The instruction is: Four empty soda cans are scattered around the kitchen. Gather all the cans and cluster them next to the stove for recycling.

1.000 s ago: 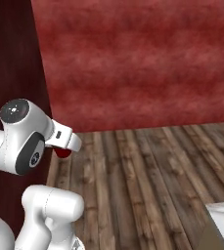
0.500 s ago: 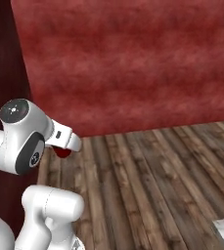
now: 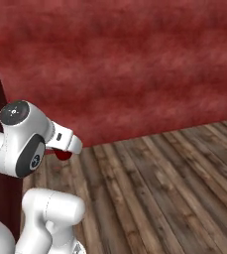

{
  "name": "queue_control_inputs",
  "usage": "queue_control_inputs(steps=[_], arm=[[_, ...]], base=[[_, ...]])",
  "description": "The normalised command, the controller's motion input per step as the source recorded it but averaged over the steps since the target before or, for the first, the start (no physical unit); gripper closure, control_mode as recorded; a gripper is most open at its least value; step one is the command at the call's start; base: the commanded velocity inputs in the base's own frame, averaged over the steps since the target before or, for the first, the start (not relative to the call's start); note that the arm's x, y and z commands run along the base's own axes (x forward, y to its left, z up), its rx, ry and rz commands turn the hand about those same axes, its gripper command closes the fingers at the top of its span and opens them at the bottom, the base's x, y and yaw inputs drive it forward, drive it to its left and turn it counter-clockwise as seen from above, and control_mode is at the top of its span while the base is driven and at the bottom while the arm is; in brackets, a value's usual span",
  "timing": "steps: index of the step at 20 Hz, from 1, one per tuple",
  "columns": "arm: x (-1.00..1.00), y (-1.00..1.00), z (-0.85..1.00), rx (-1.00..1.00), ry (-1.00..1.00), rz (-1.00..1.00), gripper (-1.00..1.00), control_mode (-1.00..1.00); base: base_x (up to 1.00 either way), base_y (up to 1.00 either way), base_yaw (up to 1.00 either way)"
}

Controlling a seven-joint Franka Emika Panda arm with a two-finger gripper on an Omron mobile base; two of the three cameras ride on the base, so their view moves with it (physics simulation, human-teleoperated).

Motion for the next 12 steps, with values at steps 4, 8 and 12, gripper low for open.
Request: queue_control_inputs(steps=[4,8,12], arm=[[0.0,0.0,0.0,0.0,0.0,0.0,1.0,1.0],[0.0,0.0,0.0,0.0,0.0,0.0,1.0,1.0],[0.0,0.0,0.0,0.0,0.0,0.0,1.0,1.0]], base=[[0.71,0.04,-0.3],[0.71,0.02,-0.34],[0.74,0.02,-0.36]])
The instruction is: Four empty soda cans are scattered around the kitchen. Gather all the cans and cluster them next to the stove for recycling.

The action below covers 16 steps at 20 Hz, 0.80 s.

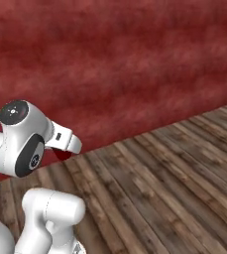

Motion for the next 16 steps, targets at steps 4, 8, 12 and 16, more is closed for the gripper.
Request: queue_control_inputs(steps=[4,8,12,16], arm=[[0.0,0.0,0.0,0.0,0.0,0.0,1.0,1.0],[0.0,0.0,0.0,0.0,0.0,0.0,1.0,1.0],[0.0,0.0,0.0,0.0,0.0,0.0,1.0,1.0],[0.0,0.0,0.0,0.0,0.0,0.0,1.0,1.0]], base=[[0.77,0.01,-0.37],[0.8,0.0,-0.33],[0.88,0.0,-0.27],[0.85,0.0,-0.22]])
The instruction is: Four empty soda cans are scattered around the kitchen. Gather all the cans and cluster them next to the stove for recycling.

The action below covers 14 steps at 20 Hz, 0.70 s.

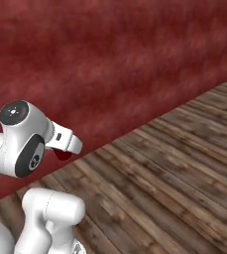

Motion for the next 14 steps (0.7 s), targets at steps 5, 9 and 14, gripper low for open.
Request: queue_control_inputs(steps=[5,9,14], arm=[[0.0,0.0,0.0,0.0,0.0,0.0,1.0,1.0],[0.0,0.0,0.0,0.0,0.0,0.0,1.0,1.0],[0.0,0.0,0.0,0.0,0.0,0.0,1.0,1.0]], base=[[0.83,-0.1,-0.17],[0.82,-0.18,-0.15],[0.79,-0.21,-0.13]])
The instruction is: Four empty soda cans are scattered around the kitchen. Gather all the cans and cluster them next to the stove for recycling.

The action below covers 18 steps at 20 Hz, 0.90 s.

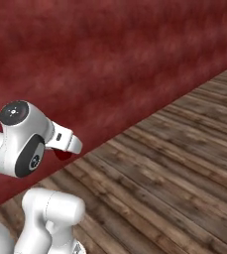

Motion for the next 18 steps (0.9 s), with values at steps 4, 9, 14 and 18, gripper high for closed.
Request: queue_control_inputs(steps=[4,9,14,18], arm=[[0.0,0.0,0.0,0.0,0.0,0.0,1.0,1.0],[0.0,0.0,0.0,0.0,0.0,0.0,1.0,1.0],[0.0,0.0,0.0,0.0,0.0,0.0,1.0,1.0],[0.0,0.0,0.0,0.0,0.0,0.0,1.0,1.0]], base=[[0.83,-0.21,-0.13],[0.88,-0.2,-0.14],[0.89,-0.15,-0.15],[0.94,-0.09,-0.16]])
